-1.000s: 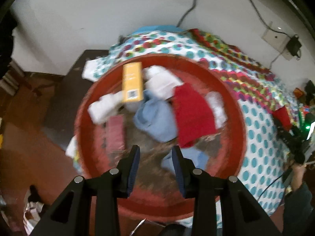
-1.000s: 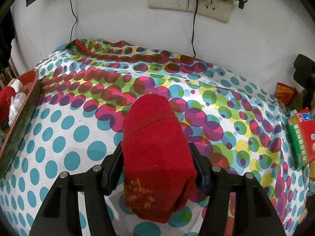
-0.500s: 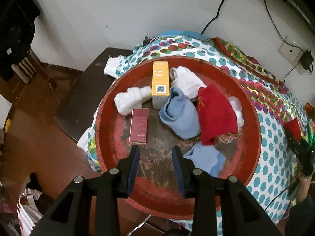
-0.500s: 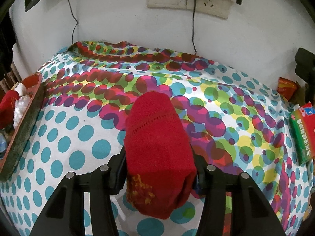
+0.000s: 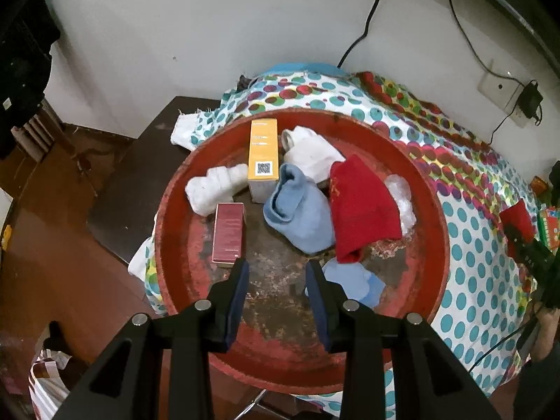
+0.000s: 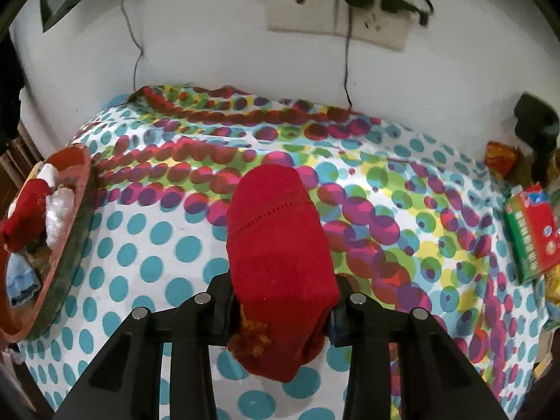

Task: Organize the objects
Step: 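Carry the red sock with the right tool onto the red tray and open it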

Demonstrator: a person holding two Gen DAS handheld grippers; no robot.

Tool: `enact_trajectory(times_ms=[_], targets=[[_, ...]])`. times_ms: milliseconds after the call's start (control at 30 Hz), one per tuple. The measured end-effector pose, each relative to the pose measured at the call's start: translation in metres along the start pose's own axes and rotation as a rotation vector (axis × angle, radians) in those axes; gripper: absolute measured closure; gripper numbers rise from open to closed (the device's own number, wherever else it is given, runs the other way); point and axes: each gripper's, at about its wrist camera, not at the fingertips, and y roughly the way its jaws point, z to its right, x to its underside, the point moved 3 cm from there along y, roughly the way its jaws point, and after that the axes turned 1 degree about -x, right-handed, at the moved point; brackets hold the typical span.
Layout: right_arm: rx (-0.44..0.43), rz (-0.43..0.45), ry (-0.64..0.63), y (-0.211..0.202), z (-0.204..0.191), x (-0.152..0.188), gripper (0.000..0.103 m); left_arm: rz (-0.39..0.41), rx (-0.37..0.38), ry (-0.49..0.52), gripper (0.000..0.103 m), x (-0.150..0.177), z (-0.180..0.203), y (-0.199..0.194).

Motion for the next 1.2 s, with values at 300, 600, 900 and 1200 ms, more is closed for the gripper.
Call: enact_trajectory(times_ms=[300, 600, 900, 1200], targets=[[-0.034, 0.014, -0.102, -0.042, -0.042, -0.009, 0.068, 0.018, 0.032, 0.001, 0.069, 0.0, -0.002, -0.017], [-0.156, -0.016, -0.195, -0.062, -0.143, -0.023, 0.067, -0.004, 0.061, -0.05, 0.065, 0.003, -0.015, -0.022], [-0.213, -0.065, -0.298, -0.041, -0.251, -0.025, 0.067, 0.006, 0.09, -0.1, 0.062, 0.002, -0.032, -0.03], [-0.214, -0.154, -0.351, -0.016, -0.284, -0.005, 0.067, 0.007, 0.096, -0.125, 0.062, 0.002, -0.039, -0.03]])
